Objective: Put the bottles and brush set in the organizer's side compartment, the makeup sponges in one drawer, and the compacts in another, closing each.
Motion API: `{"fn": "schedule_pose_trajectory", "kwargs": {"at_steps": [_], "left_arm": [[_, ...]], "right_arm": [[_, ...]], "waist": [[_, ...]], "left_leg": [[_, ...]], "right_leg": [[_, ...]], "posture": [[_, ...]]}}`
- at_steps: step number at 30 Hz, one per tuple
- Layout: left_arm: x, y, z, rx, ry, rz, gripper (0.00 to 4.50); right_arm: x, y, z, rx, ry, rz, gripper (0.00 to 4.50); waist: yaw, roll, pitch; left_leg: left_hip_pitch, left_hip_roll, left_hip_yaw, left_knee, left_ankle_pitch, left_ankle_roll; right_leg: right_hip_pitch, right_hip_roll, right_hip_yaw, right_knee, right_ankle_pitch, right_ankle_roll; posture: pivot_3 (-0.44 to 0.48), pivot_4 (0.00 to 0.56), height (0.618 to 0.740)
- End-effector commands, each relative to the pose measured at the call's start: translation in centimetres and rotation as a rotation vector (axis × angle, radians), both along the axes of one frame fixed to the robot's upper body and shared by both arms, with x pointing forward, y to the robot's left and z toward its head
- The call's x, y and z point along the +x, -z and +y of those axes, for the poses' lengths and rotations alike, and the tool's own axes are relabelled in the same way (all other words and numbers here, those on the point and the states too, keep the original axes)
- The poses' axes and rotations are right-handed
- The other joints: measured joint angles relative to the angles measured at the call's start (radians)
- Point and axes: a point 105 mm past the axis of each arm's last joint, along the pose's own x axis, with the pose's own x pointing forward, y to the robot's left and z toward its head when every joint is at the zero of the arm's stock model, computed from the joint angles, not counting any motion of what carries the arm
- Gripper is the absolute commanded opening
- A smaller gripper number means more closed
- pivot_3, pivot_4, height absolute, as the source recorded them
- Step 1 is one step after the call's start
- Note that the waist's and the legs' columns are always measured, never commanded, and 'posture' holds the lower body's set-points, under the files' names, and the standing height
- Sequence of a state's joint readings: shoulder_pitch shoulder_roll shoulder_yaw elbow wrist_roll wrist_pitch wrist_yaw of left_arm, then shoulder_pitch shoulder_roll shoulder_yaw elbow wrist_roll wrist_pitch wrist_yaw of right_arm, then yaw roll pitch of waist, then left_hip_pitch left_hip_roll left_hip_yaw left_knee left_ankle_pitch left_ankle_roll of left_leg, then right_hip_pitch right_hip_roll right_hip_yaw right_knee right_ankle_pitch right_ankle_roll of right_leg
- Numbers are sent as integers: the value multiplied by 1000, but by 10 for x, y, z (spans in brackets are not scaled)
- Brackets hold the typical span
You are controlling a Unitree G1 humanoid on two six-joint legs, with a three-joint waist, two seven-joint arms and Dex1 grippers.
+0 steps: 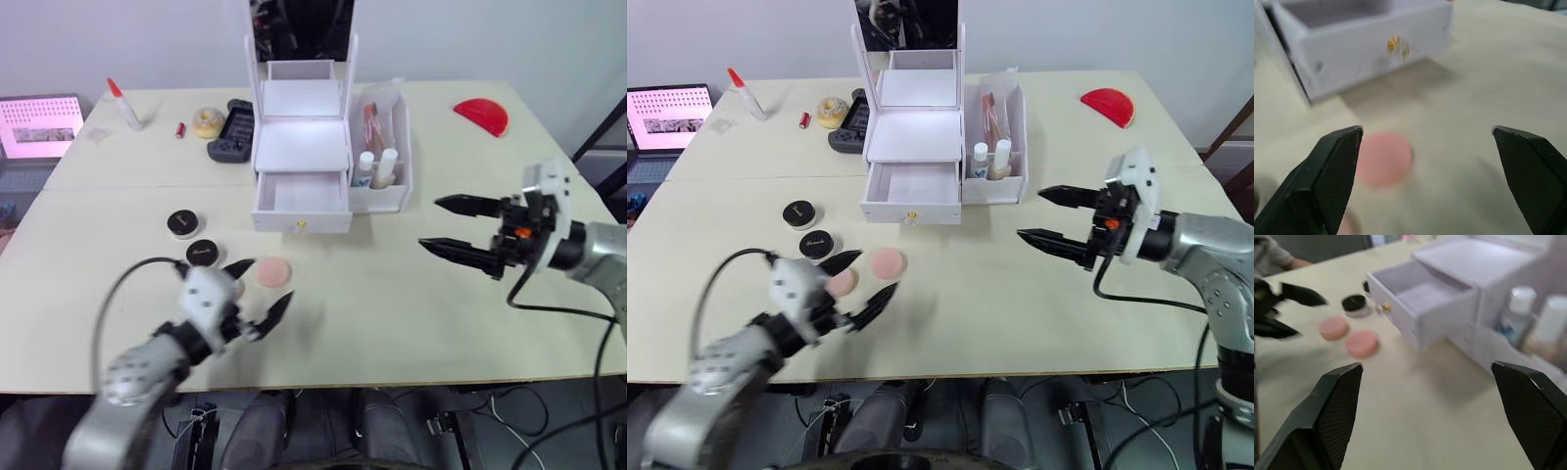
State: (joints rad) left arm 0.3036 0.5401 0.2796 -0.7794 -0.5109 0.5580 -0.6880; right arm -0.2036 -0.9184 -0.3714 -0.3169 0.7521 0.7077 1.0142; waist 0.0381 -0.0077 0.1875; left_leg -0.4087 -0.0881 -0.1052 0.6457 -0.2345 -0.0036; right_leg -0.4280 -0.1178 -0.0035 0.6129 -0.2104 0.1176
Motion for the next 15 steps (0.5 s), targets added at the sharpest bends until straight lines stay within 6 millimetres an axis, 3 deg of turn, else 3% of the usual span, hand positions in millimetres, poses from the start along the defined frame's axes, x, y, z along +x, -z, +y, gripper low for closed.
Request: {"fn": "schedule_pose_trajectory", "kwargs": {"at_steps": [1,7,9,13,15], "left_arm": [[-2,-18,55,58,-15,6,4458],[-2,-35,159,126,-214,89,4458],[-1,-41,181,149,-265,79,4458],[0,-57,236,179,-436,20,4458],[-2,-62,255,175,-498,1,4458]], "right_arm": [[-11,-17,-18,-4,59,-66,4500],[-25,-2,-70,-19,212,-39,4500],[-30,0,-85,-27,259,-39,4500],[-45,11,-141,-71,436,-15,4500],[-55,18,-159,-88,488,8,4500]], "waist": [[2,0,0],[-1,0,0],[-1,0,0],[0,0,0],[0,0,0]], "left_leg": [[0,0,0,0,0,0],[0,0,2,0,-1,0],[0,0,3,0,-1,0],[0,1,3,-1,-3,-3],[0,1,3,-1,-4,-4]], "right_leg": [[0,0,0,0,0,0],[2,-1,0,-3,-2,3],[1,-2,0,-4,-2,3],[1,-2,1,-4,-2,3],[1,-3,1,-5,-2,3]], "posture": [[0,150,738],[0,150,738],[0,150,738],[0,150,738],[0,150,738]]}}
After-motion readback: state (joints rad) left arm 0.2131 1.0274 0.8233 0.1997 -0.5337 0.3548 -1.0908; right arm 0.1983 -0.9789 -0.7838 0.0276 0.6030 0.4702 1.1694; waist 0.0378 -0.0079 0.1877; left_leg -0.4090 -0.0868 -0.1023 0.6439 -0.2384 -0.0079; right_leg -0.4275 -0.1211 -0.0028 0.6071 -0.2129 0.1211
